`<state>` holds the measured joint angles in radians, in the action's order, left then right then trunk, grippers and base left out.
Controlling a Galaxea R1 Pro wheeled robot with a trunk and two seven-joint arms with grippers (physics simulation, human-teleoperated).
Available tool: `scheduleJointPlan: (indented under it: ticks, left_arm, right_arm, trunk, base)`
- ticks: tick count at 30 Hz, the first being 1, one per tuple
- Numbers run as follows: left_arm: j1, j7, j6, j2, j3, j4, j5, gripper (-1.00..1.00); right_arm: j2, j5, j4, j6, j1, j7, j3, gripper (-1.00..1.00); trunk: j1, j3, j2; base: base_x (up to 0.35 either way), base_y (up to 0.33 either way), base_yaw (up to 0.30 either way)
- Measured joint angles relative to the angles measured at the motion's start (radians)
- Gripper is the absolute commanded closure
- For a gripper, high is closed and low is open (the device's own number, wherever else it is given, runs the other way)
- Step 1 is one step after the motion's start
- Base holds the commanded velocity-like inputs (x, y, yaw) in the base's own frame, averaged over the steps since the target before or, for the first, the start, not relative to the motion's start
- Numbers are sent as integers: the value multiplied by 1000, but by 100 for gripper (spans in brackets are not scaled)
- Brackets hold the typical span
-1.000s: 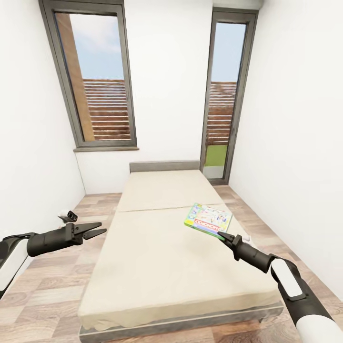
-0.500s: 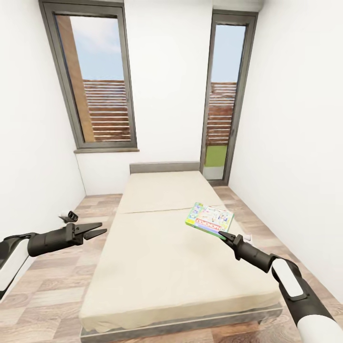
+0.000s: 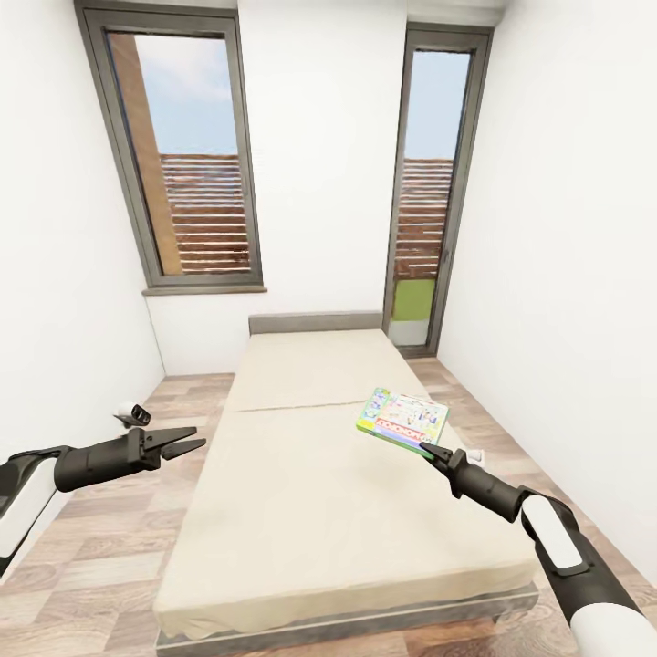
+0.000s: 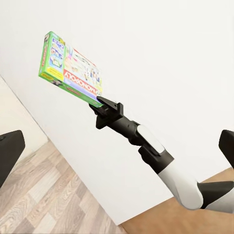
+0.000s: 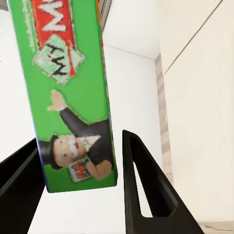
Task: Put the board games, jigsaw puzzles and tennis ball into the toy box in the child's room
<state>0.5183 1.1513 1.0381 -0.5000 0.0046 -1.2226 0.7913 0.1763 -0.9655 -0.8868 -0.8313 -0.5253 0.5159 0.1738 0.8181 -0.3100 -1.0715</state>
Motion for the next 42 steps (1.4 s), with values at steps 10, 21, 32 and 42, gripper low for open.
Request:
scheduleJointPlan:
  ticks: [10,21,32,42]
  left_arm:
    - [0,0,1,-2,-1,0,1,-100]
    - [-1,1,2,-2,-6,0,1,-100]
    - [-1,0,2,-1,-7,0,1,-100]
    - [-1,1,2,-4,-1,0,2,-100]
  right_arm:
    - [-1,0,0,0,0,-1,-1,100]
    - [-1,0,0,0,0,-1,-1,100]
    - [-1,0,0,0,0,-1,0,100]
    - [-2,0,0,2,0,-1,1,100]
  trunk:
    - [-38,31,70]
    - [-81,66,147]
    - [-123,100,224]
    - [-161,132,294]
  base:
    - [0,0,0]
    - [0,0,0]
    - [0,0,0]
    - [0,0,0]
